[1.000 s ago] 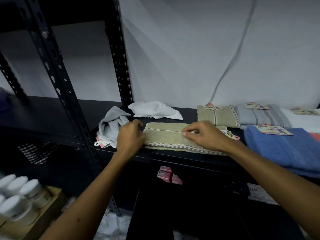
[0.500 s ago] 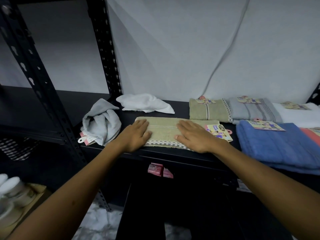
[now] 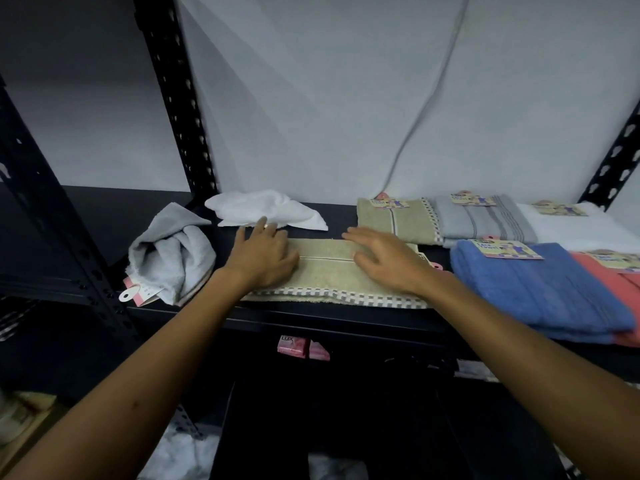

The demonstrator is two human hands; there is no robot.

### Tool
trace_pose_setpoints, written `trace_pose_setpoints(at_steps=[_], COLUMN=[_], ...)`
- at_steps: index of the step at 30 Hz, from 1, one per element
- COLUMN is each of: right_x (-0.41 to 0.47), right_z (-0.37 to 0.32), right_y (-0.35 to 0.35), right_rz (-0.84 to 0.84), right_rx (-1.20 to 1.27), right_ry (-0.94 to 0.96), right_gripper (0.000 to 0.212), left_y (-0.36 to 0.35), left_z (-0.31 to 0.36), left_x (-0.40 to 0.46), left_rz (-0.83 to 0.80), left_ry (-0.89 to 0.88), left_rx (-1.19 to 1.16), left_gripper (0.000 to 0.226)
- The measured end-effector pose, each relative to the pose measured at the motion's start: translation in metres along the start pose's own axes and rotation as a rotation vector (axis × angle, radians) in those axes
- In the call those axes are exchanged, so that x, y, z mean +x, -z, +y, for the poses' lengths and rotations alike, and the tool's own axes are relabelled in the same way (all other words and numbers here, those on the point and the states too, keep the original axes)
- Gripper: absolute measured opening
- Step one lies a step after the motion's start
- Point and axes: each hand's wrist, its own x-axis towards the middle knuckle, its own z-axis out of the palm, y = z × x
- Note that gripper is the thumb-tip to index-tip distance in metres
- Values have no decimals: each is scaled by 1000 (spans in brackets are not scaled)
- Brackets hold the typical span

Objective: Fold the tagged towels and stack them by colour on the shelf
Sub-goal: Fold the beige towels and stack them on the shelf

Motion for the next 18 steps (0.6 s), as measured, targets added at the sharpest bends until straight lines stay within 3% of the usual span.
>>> trace_pose_setpoints(at_steps=[3, 5, 9, 12, 15, 18], right_x=[-12, -16, -13, -19, -22, -24], right_z=[15, 22, 29, 27, 29, 29], right_y=[5, 0, -15, -18, -18, -17], right_rz=[52, -1, -128, -231, -266, -273], right_rx=[-75, -88, -205, -242, -257, -260], right_ry=[-110, -150, -199, -254, -255, -242], right_gripper=[35, 29, 52, 72, 76, 76], left_y=[-6, -15, -22, -21, -20, -20], left_z=[16, 21, 21, 14, 8, 5], left_x=[9, 11, 11, 6, 0, -1], left_rz=[-41, -126, -190, -230, -225, -238], left_ry=[-182, -197, -168, -178, -211, -232], left_rx=[-100, -118, -98, -105, -109, -85], left_gripper=[68, 69, 64, 91, 116, 110])
